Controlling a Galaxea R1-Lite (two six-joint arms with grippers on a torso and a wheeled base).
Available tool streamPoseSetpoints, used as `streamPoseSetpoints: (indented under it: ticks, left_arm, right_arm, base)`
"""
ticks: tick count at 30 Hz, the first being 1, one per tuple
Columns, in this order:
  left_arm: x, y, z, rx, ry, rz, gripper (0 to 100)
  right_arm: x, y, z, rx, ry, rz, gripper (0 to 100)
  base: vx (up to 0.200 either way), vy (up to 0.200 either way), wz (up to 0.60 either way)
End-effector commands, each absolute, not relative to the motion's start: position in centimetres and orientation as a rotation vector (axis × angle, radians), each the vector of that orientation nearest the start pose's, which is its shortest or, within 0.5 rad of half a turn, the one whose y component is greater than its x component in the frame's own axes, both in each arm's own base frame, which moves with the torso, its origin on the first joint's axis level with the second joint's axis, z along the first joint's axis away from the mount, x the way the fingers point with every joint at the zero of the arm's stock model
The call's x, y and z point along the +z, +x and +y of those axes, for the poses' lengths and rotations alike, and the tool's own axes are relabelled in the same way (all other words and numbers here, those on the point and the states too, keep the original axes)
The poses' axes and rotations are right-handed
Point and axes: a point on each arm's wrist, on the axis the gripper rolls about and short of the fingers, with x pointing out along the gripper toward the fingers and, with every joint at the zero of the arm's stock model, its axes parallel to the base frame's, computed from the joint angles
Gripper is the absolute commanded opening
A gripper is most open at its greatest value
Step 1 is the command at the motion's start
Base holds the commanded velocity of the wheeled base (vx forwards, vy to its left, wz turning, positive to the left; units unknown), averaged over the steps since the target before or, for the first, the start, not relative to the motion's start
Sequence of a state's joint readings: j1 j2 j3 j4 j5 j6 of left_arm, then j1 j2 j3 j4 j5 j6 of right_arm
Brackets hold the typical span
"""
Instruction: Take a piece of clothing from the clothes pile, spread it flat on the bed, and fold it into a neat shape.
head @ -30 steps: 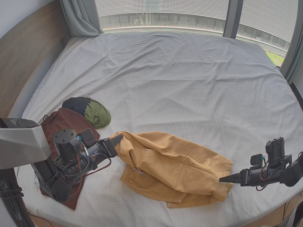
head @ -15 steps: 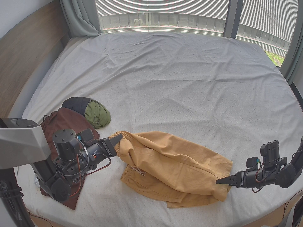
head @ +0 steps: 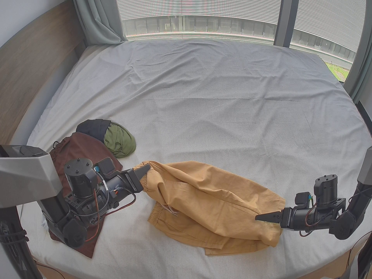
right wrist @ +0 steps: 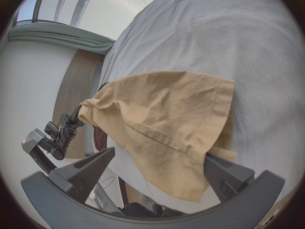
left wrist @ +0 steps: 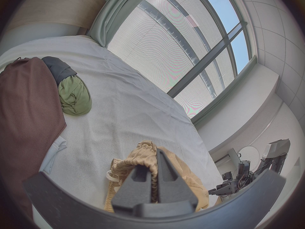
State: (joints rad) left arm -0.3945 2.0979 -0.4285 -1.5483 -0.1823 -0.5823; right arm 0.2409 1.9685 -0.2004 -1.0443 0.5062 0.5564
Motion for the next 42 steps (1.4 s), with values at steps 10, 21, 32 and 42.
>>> streamPoseSetpoints:
  ticks: [10,21,32,42]
  left_arm:
    - [6.4,28.6,-12.3,-0.521,-0.553,0.289,0]
    - [6.4,28.9,-11.9,-0.507,-0.555,0.281,0]
    - [6.6,29.6,-11.1,-0.480,-0.561,0.261,0]
    - [6.8,30.4,-10.3,-0.456,-0.566,0.232,0]
  right_arm:
    - [2.6,20.9,6.5,0.527,0.599,0.853,100]
    - [3.3,21.3,5.9,0.535,0.603,0.764,0]
    - [5.5,23.4,4.7,0.564,0.678,0.535,0]
    - [5.9,23.4,3.3,0.596,0.740,0.537,0]
  base:
    - [0.000,0.000,0.00]
    - [0.000,0.000,0.00]
    - [0.000,0.000,0.00]
    - [0.000,0.000,0.00]
